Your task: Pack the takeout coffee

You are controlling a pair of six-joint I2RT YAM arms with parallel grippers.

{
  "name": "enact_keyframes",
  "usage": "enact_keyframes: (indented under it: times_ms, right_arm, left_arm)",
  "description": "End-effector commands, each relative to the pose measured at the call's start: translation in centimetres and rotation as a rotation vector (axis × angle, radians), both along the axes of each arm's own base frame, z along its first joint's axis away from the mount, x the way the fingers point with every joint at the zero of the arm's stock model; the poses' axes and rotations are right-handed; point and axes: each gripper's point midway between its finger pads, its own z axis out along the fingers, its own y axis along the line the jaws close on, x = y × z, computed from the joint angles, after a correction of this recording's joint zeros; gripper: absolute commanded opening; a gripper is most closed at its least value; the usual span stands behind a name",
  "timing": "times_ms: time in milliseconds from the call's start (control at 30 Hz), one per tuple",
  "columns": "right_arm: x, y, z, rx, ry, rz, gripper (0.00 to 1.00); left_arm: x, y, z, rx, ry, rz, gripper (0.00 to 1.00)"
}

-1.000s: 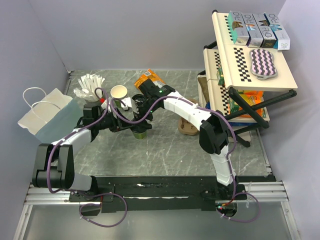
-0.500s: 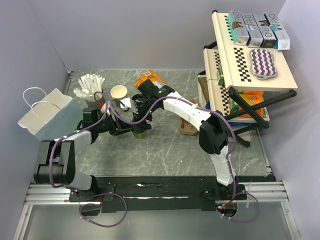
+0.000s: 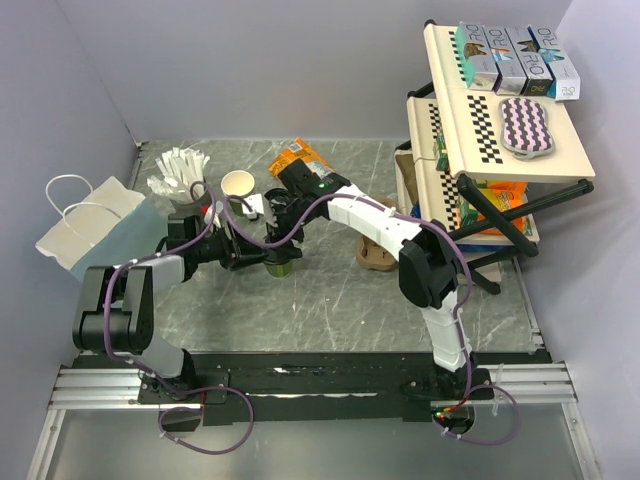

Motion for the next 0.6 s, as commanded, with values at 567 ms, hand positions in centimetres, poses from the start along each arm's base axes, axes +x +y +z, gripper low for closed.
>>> enact_keyframes:
  times_ms: [567]
  right_arm:
    - [-0.1,-1.4,3.6,0.201,0.074,-0.078,0.98]
  left_arm:
    - [2.3,0.9,-0.4,0.087,-0.051,0.037,0.61]
